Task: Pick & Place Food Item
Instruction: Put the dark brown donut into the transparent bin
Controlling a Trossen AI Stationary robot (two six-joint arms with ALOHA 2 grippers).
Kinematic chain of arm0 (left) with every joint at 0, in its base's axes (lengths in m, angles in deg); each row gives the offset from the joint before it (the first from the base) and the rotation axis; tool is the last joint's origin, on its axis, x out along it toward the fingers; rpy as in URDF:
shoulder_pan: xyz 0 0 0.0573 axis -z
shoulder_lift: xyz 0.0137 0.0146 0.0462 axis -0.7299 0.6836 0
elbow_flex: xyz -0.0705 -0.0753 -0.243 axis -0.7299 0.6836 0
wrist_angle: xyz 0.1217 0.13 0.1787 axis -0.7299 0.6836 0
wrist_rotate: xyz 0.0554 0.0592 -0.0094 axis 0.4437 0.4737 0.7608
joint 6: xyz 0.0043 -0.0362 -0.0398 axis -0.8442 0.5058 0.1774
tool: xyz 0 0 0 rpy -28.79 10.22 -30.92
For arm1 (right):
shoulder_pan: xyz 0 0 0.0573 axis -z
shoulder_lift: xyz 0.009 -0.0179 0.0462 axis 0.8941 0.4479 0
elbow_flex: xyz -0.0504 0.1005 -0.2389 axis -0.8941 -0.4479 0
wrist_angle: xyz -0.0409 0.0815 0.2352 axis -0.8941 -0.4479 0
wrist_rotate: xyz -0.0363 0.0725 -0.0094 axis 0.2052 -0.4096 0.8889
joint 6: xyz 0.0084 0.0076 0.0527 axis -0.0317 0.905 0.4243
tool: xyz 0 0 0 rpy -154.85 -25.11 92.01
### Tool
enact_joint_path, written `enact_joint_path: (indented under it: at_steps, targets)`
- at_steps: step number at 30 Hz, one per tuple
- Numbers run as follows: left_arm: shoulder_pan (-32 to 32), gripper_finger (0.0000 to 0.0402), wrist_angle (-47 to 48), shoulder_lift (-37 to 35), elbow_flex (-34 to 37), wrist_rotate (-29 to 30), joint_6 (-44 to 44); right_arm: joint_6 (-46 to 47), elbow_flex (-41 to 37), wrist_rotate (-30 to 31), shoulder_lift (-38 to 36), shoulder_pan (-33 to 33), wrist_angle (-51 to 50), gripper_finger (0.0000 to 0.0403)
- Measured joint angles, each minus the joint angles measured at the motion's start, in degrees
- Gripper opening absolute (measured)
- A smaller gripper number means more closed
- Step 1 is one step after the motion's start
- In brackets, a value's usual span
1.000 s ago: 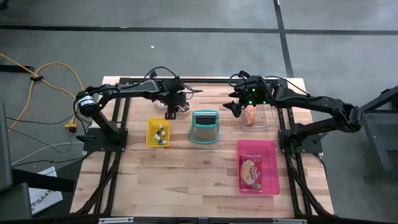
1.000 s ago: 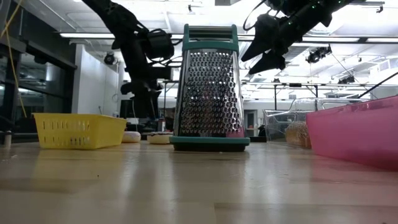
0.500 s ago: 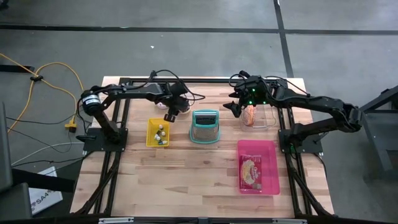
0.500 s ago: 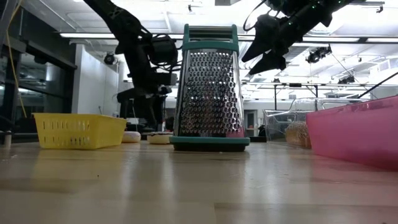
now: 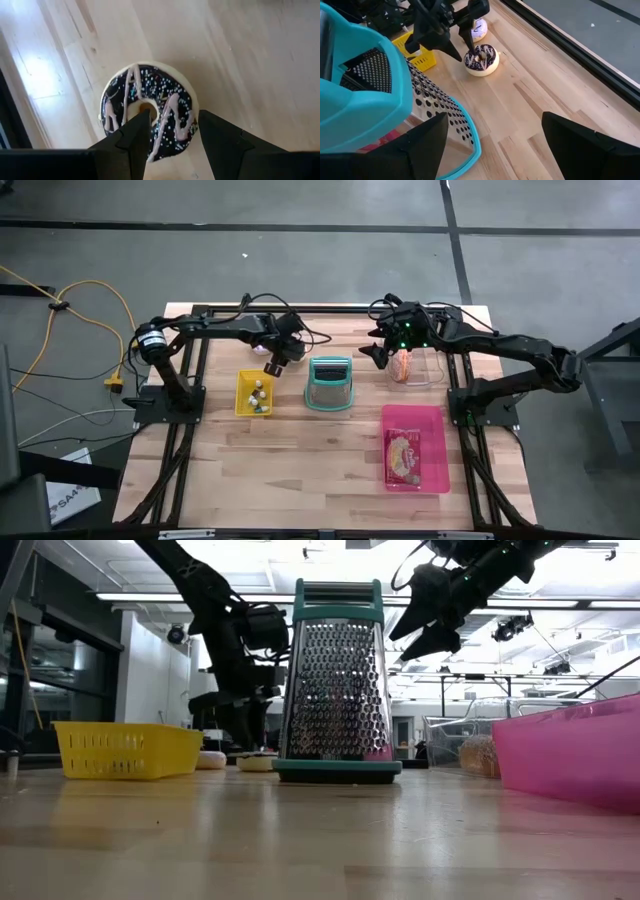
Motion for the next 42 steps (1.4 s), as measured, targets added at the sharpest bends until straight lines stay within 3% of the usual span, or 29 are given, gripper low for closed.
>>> enact_joint_path:
  at_steps: [23,34,42]
  targets:
    - [0.08,0.0158,-0.89,4.48,-0.04,1.86,3.16,0.00,0.00,0.00,0.00,0.00,-0.28,0.0311]
    - [0.06,0.0099,-1.31,4.48,-0.04,2.17,3.42,0.00,0.00,0.01,0.00,0.00,-0.28,0.0311]
    - [1.88,0.0095,-1.58,4.15,-0.04,10.32,4.43,0.19,0.00,0.02,0.00,0.00,-0.27,0.0311]
